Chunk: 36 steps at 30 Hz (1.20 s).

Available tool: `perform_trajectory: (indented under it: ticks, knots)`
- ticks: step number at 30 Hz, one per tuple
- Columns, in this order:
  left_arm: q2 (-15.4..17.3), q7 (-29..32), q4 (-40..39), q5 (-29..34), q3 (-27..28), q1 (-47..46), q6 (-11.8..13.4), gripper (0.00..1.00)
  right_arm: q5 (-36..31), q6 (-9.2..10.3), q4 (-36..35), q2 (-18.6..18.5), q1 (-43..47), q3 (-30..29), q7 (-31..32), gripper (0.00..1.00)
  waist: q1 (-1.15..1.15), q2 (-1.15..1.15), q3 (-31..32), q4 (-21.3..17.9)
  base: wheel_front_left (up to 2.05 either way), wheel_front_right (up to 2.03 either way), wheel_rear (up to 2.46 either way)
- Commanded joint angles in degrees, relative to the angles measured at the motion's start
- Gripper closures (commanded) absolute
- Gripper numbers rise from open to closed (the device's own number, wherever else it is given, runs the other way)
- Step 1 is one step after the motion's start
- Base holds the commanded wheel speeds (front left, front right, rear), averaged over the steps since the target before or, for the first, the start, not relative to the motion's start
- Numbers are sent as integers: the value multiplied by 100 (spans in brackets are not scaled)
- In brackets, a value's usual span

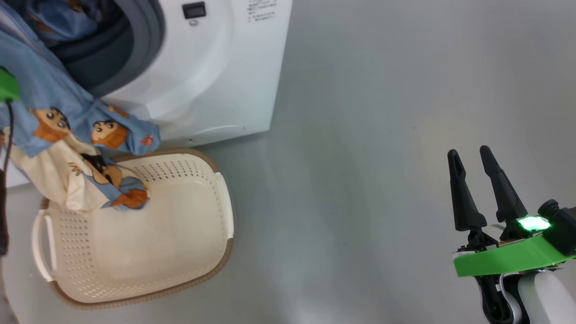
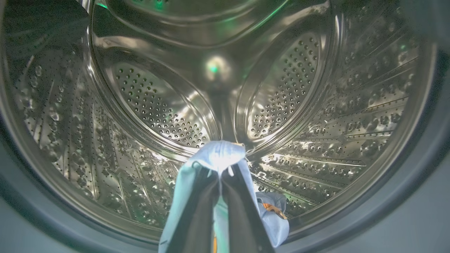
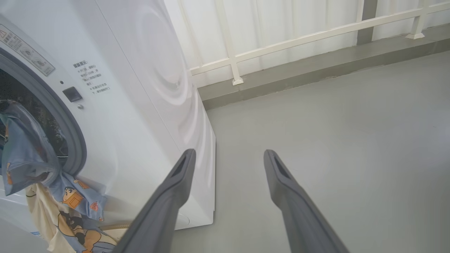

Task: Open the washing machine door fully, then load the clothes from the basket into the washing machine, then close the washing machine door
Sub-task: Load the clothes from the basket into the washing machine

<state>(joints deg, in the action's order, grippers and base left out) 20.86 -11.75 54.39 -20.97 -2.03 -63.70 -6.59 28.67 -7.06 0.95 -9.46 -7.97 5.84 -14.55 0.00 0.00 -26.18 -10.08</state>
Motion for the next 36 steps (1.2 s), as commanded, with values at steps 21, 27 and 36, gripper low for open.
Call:
perform_trajectory:
  ticks: [21, 27, 36]
  knots:
    - [682, 404, 1738, 230, -474, -1803, -80, 100, -45, -43, -206, -53, -352, 418, -45, 0, 0, 0, -844, -502, 0, 0, 0]
    - [764, -210, 1497, 172, -581, -1991, -88, 100, -50, -43, -241, -52, -390, 470, -45, 0, 0, 0, -925, -543, 0, 0, 0]
    - [1018, -322, -185, 292, -280, -1850, 4, 100, -70, -43, -309, -16, -474, 500, -45, 0, 0, 0, -1125, -575, 0, 0, 0]
